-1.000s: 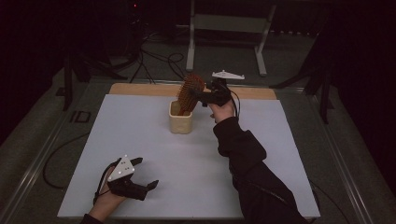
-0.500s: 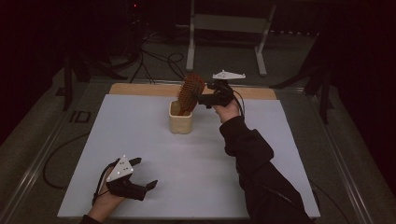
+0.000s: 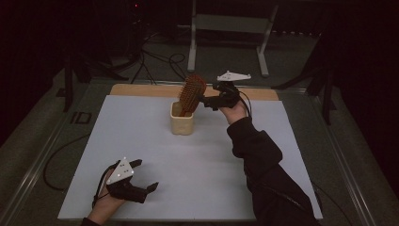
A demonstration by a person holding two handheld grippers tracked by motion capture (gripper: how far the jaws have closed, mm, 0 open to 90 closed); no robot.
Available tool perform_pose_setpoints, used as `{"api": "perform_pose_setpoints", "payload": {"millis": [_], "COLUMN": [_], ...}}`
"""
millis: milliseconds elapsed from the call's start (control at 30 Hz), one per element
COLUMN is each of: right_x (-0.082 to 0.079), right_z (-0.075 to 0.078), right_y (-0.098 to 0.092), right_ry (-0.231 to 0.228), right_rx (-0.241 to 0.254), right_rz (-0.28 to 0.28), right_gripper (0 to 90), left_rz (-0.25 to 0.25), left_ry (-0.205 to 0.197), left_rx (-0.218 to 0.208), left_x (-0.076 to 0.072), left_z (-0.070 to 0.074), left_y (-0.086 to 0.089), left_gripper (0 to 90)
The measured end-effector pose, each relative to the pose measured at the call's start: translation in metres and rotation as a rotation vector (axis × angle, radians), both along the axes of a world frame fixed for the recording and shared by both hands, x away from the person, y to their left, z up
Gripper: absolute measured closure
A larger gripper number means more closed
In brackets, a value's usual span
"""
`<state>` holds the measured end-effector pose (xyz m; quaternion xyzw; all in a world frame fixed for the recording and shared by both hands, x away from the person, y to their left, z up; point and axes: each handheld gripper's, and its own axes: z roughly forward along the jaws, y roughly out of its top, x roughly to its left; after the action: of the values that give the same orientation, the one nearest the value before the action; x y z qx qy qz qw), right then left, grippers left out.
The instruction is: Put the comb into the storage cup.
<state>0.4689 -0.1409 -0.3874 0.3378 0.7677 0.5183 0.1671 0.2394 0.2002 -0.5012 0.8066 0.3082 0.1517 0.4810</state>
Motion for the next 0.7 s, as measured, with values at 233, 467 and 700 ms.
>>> {"api": "perform_pose_setpoints", "payload": {"millis": [233, 467, 700], "right_x": [-0.008, -0.019, -0.036], "right_z": [0.0, -0.004, -0.018], "right_y": [-0.007, -0.016, -0.03], "right_ry": [-0.01, -0.011, -0.003], "right_rx": [-0.009, -0.009, 0.003], "right_rz": [0.011, 0.012, 0.025], "right_gripper": [10.7, 10.7, 10.7], "left_rz": [-0.005, -0.009, -0.008], "left_ry": [-0.006, -0.011, -0.019], "left_rx": [0.003, 0.009, -0.012], "left_x": [-0.002, -0.003, -0.003], "left_z": [0.003, 0.004, 0.007], "left_y": [0.0, -0.001, 0.0], "left_gripper": [0.0, 0.0, 0.0]}}
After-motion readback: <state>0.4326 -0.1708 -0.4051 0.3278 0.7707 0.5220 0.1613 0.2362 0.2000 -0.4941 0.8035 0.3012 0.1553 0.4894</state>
